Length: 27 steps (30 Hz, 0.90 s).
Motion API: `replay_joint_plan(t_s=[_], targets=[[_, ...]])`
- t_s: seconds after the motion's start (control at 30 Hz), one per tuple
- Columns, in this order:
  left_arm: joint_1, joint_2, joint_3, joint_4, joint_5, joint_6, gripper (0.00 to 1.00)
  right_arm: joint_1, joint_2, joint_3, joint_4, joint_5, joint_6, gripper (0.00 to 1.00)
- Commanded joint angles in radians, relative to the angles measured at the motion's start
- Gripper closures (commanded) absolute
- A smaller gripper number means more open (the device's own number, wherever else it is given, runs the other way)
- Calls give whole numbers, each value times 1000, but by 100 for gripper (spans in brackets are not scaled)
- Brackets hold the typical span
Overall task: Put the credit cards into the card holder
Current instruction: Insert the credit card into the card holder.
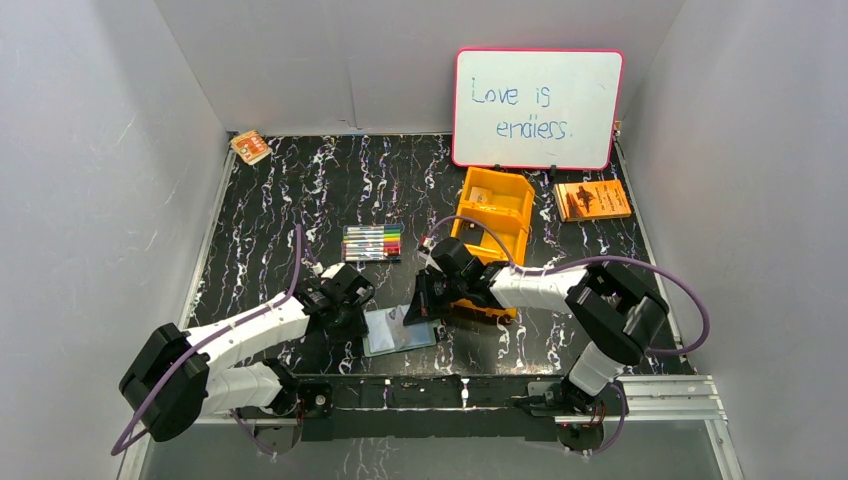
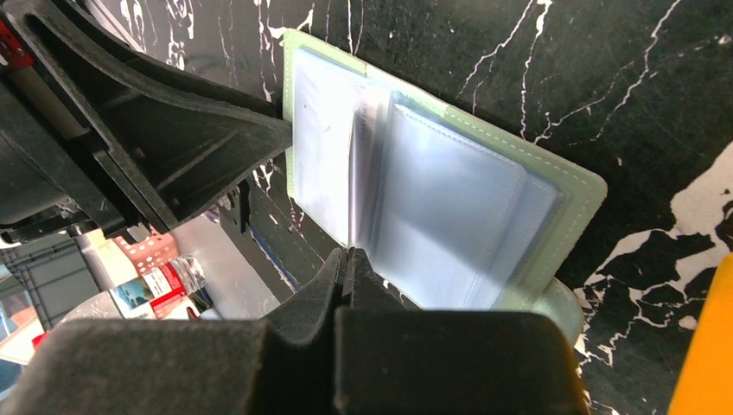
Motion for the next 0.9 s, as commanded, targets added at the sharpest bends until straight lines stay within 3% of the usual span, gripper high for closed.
replay_joint_plan(t_s=[0.0, 0.87], targets=[[7, 3, -26, -1, 10, 8, 71, -5, 24, -21, 55, 14, 48, 100], [8, -13, -53, 19, 38, 4, 77, 6, 69, -59, 78, 114, 117, 100]])
